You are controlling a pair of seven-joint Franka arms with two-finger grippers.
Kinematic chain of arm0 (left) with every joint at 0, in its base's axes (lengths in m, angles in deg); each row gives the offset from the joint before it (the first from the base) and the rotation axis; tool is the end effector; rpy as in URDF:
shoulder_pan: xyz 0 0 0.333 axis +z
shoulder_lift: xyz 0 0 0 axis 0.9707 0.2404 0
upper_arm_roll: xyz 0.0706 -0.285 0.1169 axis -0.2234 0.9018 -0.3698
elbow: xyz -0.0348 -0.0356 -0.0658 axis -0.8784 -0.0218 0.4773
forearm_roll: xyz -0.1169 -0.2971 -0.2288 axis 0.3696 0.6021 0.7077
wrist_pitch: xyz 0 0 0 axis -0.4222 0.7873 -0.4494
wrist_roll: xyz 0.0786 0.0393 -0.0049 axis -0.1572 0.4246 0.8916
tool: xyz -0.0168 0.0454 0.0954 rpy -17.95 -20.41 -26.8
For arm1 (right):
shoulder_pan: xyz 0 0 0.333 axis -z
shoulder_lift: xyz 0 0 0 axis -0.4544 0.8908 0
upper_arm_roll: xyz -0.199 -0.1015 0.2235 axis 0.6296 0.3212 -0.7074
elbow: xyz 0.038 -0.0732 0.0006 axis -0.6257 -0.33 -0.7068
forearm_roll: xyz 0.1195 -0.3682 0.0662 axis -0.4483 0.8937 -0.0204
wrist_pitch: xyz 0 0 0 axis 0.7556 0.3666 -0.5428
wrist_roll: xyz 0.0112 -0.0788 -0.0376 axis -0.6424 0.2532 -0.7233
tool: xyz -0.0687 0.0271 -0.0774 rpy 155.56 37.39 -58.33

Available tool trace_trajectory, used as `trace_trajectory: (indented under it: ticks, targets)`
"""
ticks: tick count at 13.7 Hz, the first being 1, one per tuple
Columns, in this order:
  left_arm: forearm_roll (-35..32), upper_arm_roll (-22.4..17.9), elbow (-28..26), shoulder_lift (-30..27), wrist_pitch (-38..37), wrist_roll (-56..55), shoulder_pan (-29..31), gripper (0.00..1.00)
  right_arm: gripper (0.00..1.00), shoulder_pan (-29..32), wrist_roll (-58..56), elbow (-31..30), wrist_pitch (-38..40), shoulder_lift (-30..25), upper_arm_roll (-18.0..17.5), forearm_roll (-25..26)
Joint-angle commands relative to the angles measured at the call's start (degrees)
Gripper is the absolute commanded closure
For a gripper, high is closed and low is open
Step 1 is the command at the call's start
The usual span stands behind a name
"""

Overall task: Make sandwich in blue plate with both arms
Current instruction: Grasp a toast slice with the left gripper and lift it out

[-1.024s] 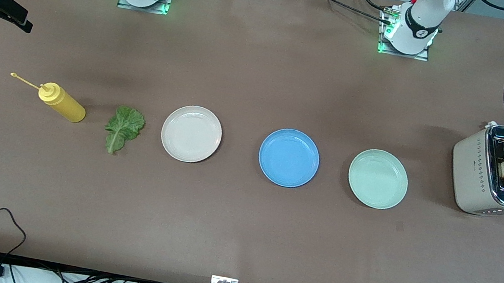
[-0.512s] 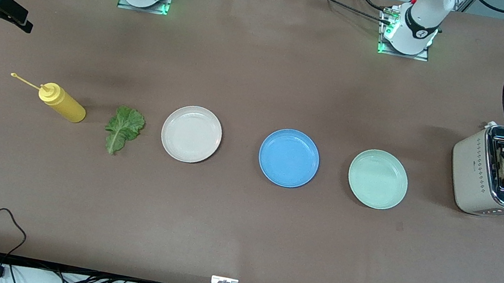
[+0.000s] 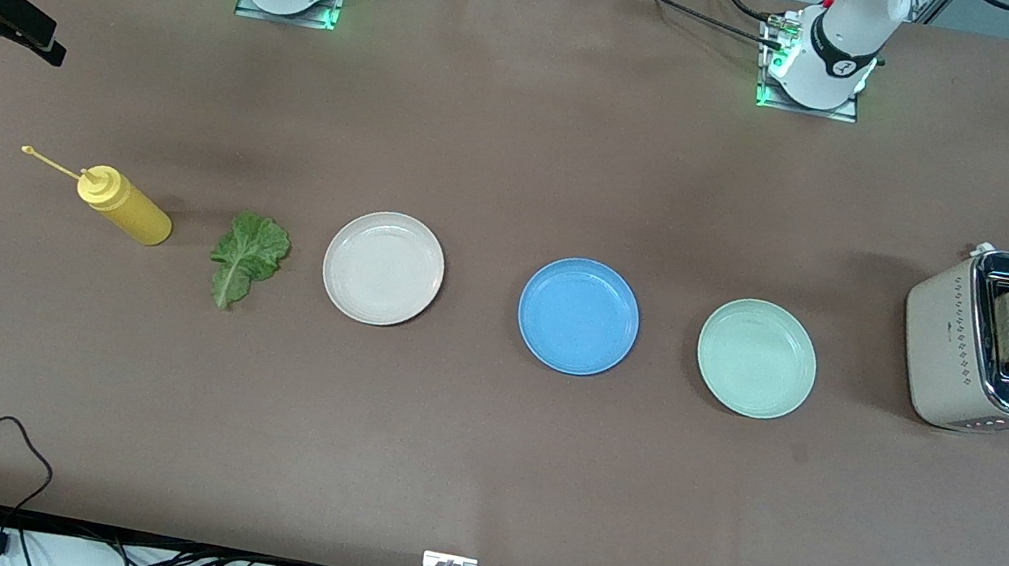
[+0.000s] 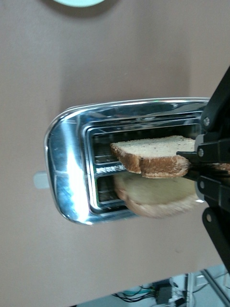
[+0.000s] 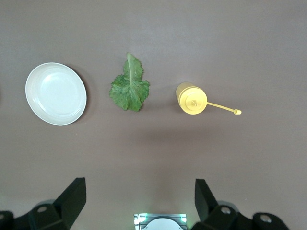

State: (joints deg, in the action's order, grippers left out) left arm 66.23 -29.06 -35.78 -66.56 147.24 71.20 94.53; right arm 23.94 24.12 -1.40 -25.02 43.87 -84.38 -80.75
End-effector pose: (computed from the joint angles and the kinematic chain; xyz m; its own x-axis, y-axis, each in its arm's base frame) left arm 0.5287 0.1758 0.4428 0.9915 -0.0525 -0.1193 -0.0781 -0.9721 -0.2211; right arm 0.5351 -0.0130 0.6228 0.9934 -0.0409 -0.1071 -0.0466 -0.9976 -0.0508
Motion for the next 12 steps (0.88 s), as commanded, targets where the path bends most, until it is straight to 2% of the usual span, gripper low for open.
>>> trace_trajectory:
  ticks: [1,3,5,9,12]
  targets:
    - [5.1,0.7,8.7,-0.5,-13.0,2.6,0.2,0.99,0.0,0.0,-0.6,1.3,0.7,0.4,-0.1,0.7]
    - [7.1,2.4,13.3,-0.5,-20.0,2.6,0.1,0.99,0.0,0.0,-0.6,1.3,0.6,0.4,-0.1,0.7]
    - [9.1,6.9,16.4,-0.4,-25.2,2.1,0.1,0.99,0.0,0.0,-0.6,1.3,0.6,0.4,-0.1,0.7]
    - [9.4,18.5,17.5,2.3,-26.4,0.4,-0.1,0.99,0.0,0.0,-0.6,1.3,0.7,0.4,-0.1,0.7]
    - [9.4,23.9,18.4,7.1,-25.7,-1.8,-1.5,0.99,0.0,0.1,-0.5,1.3,0.6,0.4,-0.1,0.7]
